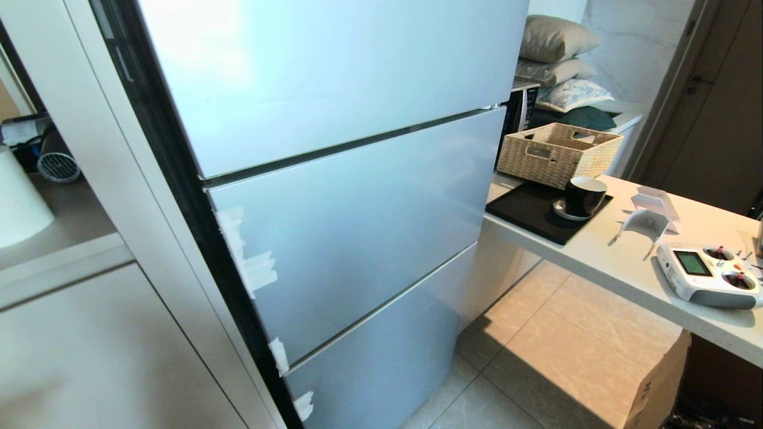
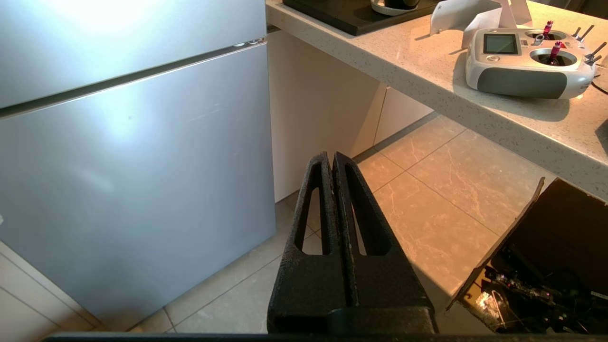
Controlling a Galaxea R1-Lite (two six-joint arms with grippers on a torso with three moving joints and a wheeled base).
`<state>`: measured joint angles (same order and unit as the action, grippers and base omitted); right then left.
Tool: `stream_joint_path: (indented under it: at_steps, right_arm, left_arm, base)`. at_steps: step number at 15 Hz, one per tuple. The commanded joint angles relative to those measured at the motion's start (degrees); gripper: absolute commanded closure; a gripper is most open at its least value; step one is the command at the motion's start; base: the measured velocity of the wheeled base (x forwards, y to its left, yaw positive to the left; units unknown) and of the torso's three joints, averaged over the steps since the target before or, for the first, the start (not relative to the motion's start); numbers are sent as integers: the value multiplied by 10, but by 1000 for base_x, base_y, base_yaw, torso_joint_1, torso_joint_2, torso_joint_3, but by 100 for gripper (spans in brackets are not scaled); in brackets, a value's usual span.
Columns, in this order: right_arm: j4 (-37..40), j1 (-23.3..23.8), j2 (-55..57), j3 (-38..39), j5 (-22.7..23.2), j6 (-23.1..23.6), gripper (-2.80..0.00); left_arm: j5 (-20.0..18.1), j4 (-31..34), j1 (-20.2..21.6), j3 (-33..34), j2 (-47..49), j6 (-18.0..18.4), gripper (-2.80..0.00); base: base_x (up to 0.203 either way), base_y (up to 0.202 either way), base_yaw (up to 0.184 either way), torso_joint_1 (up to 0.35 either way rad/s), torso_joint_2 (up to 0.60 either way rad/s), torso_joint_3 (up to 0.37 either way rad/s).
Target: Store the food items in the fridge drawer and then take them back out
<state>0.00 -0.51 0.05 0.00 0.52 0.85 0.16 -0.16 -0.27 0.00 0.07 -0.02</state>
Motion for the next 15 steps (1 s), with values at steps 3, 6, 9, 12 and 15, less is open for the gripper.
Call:
stream_joint_path:
  at_steps: [3, 6, 9, 12, 15]
  right_arm:
    - [0, 0, 0, 0, 0, 0, 0]
    - [0, 0, 0, 0, 0, 0, 0]
    - [0, 0, 0, 0, 0, 0, 0]
    - [0, 0, 0, 0, 0, 0, 0]
    - [0, 0, 0, 0, 0, 0, 0]
  left_arm:
    - [1, -13, 0, -56, 4, -8, 0]
    - [-19, -2, -1, -123, 84, -21, 0]
    - [-50, -22, -2, -164, 238, -45, 0]
    - [-87, -113, -2, -177, 406, -76, 0]
    - [-103, -250, -17, -184, 554, -112, 0]
  base:
    - [0, 0, 0, 0, 0, 0]
    - [0, 0, 0, 0, 0, 0]
    - [0, 0, 0, 0, 0, 0]
    - [0, 0, 0, 0, 0, 0]
    - [0, 0, 0, 0, 0, 0]
